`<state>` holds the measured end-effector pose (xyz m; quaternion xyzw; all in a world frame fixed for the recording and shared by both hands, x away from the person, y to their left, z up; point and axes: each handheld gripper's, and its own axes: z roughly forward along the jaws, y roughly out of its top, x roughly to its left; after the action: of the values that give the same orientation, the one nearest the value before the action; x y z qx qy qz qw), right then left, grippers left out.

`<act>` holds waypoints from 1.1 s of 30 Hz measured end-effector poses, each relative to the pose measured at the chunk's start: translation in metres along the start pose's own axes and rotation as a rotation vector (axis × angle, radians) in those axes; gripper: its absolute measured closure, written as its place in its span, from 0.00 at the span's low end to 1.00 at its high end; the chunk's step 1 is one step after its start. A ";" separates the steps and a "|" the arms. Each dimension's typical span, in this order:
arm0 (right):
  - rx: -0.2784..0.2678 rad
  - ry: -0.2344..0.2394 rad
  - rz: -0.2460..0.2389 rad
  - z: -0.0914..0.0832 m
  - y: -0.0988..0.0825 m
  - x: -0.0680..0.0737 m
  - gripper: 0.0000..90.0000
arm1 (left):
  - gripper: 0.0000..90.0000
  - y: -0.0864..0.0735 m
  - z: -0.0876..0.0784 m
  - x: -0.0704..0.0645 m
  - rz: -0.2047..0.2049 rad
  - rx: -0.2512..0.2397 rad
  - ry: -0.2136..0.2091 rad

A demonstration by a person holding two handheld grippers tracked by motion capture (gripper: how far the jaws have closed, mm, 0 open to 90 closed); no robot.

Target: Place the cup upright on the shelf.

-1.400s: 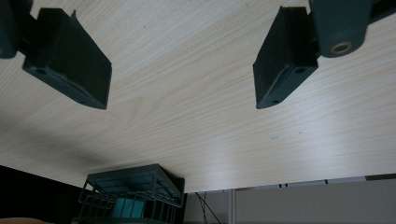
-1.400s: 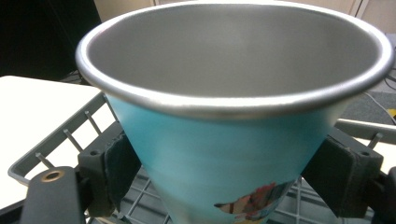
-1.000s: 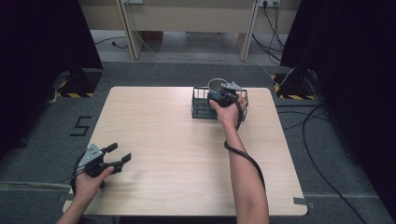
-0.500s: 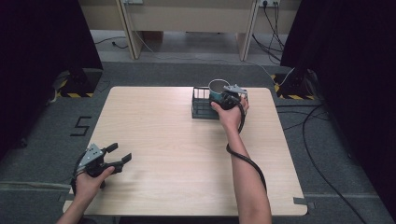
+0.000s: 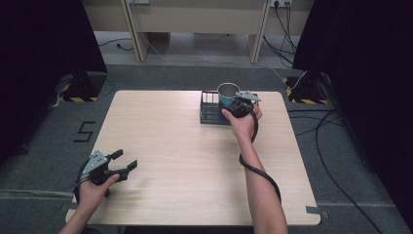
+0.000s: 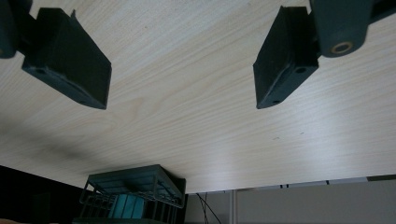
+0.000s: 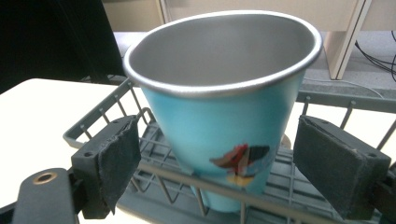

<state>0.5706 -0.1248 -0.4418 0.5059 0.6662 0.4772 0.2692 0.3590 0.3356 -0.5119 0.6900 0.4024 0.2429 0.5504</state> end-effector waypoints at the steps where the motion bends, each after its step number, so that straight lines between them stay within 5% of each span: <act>1: 0.001 0.000 0.001 -0.002 -0.001 0.000 0.17 | 0.21 0.000 0.000 0.000 0.000 0.000 0.000; 33: -0.005 0.055 -0.025 -0.059 -0.026 -0.005 0.18 | 0.21 -0.001 0.000 -0.001 0.003 0.007 0.002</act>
<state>0.5122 -0.1519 -0.4429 0.4835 0.6784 0.4894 0.2579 0.3585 0.3349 -0.5125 0.6922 0.4028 0.2433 0.5472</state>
